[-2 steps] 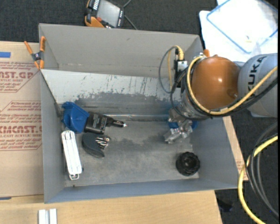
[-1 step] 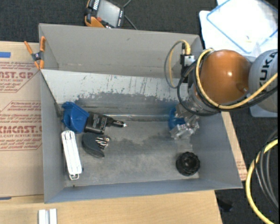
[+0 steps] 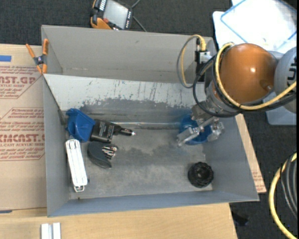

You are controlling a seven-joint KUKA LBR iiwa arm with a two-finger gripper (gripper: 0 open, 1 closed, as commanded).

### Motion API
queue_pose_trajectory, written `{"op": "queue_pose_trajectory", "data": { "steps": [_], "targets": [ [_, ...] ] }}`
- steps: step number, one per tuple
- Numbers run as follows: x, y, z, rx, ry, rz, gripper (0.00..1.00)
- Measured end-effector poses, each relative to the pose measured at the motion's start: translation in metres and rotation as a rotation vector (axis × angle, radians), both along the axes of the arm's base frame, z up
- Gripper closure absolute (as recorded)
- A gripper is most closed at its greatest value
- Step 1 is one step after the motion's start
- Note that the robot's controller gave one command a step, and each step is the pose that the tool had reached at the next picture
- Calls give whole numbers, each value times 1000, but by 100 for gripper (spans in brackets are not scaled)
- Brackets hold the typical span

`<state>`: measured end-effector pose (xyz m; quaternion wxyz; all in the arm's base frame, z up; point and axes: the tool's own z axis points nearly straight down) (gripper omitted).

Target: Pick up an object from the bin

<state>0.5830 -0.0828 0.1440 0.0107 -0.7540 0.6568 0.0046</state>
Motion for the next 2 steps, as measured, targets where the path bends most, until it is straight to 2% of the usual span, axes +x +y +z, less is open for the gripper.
{"op": "queue_pose_trajectory", "data": {
  "steps": [1,2],
  "targets": [
    [0,0,11,2,0,77,100],
    [0,0,11,2,0,77,100]
  ]
}}
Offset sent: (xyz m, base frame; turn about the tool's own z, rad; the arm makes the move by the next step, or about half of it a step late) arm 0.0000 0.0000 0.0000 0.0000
